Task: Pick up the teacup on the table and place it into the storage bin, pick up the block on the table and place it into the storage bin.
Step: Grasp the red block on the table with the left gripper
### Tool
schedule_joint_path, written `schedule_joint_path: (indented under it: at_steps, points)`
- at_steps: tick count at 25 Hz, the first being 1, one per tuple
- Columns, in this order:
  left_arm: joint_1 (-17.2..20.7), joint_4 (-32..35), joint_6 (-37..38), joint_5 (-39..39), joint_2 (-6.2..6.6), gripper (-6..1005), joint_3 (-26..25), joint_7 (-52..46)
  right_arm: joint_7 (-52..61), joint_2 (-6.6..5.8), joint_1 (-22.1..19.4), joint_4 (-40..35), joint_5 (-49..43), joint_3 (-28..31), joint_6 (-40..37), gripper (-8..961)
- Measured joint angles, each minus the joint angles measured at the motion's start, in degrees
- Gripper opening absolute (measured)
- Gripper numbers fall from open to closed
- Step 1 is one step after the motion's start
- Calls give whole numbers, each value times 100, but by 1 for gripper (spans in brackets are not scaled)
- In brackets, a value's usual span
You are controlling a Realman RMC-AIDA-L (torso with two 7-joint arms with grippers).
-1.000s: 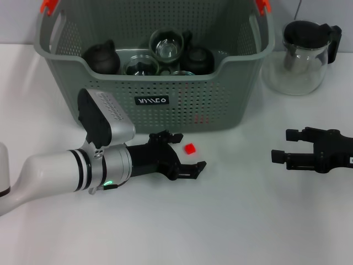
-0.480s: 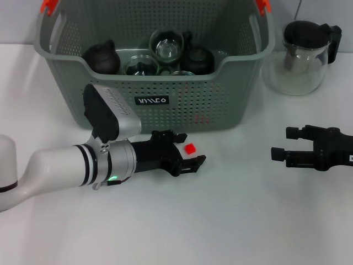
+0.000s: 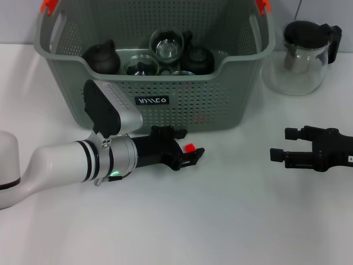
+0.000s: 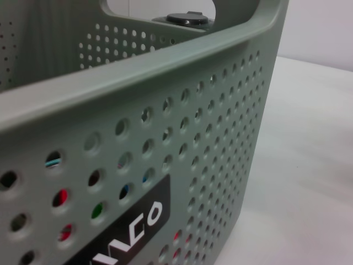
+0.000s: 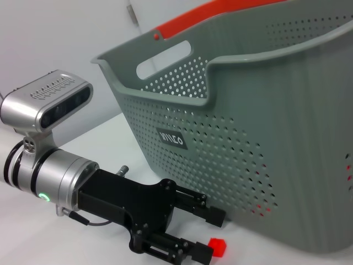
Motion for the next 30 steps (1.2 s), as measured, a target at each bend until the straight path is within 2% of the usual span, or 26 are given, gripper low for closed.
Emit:
schedule_joint_path:
  at_steps: [6, 12, 30]
  points:
    - [-5, -7, -3, 12, 0, 682, 10, 10, 0, 0, 12, 0, -2, 0, 4, 936]
    - [-24, -60, -3, 34, 0, 490, 16, 42, -1, 0, 21, 0, -10, 0, 5, 936]
    - [-77, -200, -161, -1, 0, 416, 7, 17, -9, 9, 27, 0, -10, -19, 5, 936]
